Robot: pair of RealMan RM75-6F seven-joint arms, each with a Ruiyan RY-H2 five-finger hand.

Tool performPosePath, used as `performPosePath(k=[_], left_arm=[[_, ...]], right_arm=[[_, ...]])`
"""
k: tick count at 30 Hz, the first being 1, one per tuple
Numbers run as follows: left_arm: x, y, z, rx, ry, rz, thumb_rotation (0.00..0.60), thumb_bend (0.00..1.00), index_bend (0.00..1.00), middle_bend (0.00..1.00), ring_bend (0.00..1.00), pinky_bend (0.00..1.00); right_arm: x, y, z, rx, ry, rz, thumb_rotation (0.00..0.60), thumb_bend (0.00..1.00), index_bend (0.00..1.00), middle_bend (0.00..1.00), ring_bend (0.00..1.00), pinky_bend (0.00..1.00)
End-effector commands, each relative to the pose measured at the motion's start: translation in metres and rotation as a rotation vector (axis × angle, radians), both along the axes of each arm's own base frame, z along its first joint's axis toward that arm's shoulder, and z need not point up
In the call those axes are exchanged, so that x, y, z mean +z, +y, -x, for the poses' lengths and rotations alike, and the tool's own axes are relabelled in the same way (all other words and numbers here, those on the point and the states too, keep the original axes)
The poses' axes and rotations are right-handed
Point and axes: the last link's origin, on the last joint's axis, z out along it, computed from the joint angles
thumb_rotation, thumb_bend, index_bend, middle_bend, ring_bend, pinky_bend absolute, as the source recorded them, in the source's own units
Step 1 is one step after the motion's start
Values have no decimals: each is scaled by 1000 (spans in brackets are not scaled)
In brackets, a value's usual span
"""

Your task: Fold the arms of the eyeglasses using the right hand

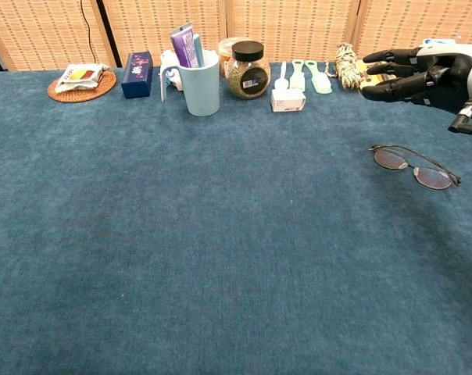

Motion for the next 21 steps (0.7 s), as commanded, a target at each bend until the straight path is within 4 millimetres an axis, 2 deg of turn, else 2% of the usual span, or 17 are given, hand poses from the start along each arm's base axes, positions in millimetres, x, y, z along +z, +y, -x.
performPosePath(k=[1,21], left_arm=[[0,0,0,1,1,0,384,503,70,0,0,29],[0,-1,-2,2,7,5,385,503,70,0,0,29]], right_arm=[[-6,0,5,-20,-60,0,600,440,0,0,0,0],[-32,2,39,-108,-108,88,600,445,0,0,0,0]])
